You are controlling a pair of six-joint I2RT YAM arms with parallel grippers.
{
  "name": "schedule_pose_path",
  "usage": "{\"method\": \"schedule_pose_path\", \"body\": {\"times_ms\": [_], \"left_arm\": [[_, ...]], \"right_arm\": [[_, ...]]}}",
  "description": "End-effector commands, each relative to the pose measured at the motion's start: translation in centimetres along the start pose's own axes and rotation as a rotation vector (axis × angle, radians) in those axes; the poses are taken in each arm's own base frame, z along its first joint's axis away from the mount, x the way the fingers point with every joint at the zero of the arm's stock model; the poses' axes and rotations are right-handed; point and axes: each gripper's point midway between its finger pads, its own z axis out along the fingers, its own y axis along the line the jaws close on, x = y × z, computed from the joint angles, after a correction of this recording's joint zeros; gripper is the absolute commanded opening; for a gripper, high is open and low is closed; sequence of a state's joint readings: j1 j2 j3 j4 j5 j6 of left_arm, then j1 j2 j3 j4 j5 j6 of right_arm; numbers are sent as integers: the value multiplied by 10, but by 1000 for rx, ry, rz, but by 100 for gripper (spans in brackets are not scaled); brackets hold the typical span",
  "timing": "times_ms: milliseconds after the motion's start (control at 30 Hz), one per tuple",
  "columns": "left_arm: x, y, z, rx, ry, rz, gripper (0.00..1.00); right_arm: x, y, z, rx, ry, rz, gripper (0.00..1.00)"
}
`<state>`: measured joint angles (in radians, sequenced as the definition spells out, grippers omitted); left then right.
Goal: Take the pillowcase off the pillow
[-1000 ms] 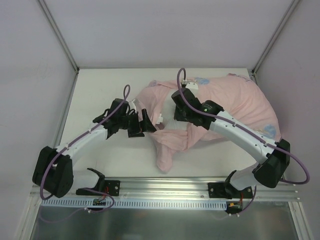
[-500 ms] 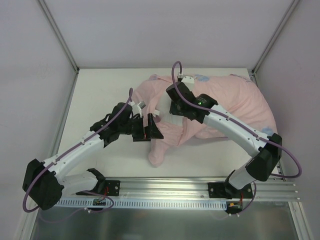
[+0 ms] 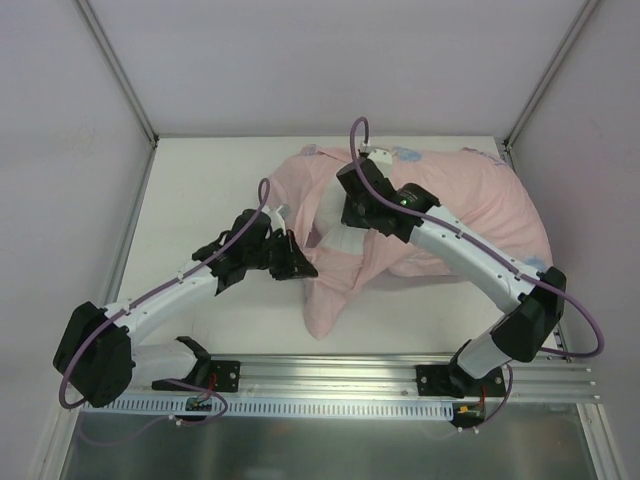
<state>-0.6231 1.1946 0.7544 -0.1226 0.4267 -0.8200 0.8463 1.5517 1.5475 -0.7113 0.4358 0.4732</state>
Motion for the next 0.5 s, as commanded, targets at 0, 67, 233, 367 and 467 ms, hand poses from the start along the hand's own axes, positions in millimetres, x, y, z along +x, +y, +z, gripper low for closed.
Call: {"method": "schedule_pose_path", "body": {"times_ms": [0, 67, 233, 367, 467], "left_arm": [[19, 17, 0, -15, 24, -7, 0], [32, 29, 0, -30, 49, -14, 0], [53, 52, 2, -70, 87, -52, 0], [58, 60, 5, -88, 105, -61, 0], [62, 56, 4, -68, 127, -53, 0]], "right_arm": [[-82, 8, -40, -89, -210, 181, 1], [-95, -1, -40, -79, -228, 224, 1], [-120, -8, -47, -96, -262, 271, 1], [-142, -18, -56, -101, -302, 303, 1], [-152, -23, -59, -103, -303, 311, 1]]}}
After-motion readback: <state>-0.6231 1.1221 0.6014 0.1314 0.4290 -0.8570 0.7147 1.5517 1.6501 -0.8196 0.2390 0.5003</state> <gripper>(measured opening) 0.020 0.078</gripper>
